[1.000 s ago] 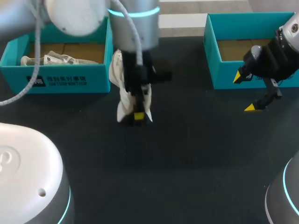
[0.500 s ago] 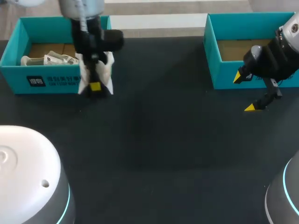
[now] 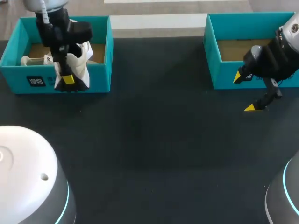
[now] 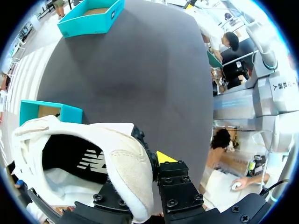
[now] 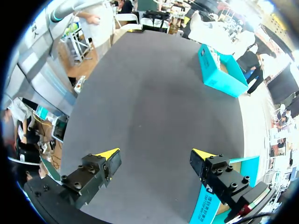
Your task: Take the shoe out of the shoebox, open the shoe tongue, remove and reinsert the insole, then place the shoe into the shoebox
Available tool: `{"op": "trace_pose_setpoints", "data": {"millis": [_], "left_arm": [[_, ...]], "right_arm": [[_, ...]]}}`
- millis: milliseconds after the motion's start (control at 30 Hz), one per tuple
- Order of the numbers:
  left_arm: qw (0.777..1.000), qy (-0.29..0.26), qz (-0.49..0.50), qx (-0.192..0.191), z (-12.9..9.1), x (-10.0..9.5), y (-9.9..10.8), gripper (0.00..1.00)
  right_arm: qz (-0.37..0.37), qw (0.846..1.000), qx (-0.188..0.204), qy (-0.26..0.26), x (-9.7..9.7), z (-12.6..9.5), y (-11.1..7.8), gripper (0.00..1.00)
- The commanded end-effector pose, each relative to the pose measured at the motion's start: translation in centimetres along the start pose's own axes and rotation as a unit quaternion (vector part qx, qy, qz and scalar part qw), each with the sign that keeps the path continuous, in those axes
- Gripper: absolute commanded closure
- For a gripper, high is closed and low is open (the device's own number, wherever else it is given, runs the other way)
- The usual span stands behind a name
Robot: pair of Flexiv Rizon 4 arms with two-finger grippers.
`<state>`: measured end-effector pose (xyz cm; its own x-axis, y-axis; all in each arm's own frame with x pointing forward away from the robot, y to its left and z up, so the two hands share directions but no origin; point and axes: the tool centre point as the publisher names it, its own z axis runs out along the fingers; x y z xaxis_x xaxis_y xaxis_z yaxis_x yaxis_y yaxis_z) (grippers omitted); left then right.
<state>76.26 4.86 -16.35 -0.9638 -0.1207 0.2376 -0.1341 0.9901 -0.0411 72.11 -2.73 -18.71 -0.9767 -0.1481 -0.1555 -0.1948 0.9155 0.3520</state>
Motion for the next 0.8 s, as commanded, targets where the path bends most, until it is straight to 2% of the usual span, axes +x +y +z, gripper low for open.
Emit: {"op": "trace_pose_setpoints", "data": {"millis": [33, 333, 467, 633, 800], "left_arm": [[1.000, -0.002, 0.001, 0.001, -0.1, 0.1, 0.2, 1.00], [1.000, 0.003, 0.020, -0.003, 0.1, -0.1, 0.6, 1.00], [1.000, 0.017, 0.014, -0.015, -0.5, -3.3, 3.2, 1.00], [0.999, 0.028, 0.015, -0.007, -1.8, -7.5, 6.4, 1.00], [0.999, 0.017, 0.020, -0.029, -2.8, -11.5, 8.5, 1.00]], "right_arm": [[0.001, 1.000, 0.002, 0.001, -0.1, 0.2, 0.1, 0.00], [0.001, 1.000, 0.002, 0.001, -0.1, 0.2, 0.1, 0.00], [0.001, 1.000, 0.002, 0.001, -0.1, 0.2, 0.1, 0.00], [0.001, 1.000, 0.002, 0.001, -0.1, 0.2, 0.1, 0.00], [0.001, 1.000, 0.002, 0.001, -0.1, 0.2, 0.1, 0.00]]}}
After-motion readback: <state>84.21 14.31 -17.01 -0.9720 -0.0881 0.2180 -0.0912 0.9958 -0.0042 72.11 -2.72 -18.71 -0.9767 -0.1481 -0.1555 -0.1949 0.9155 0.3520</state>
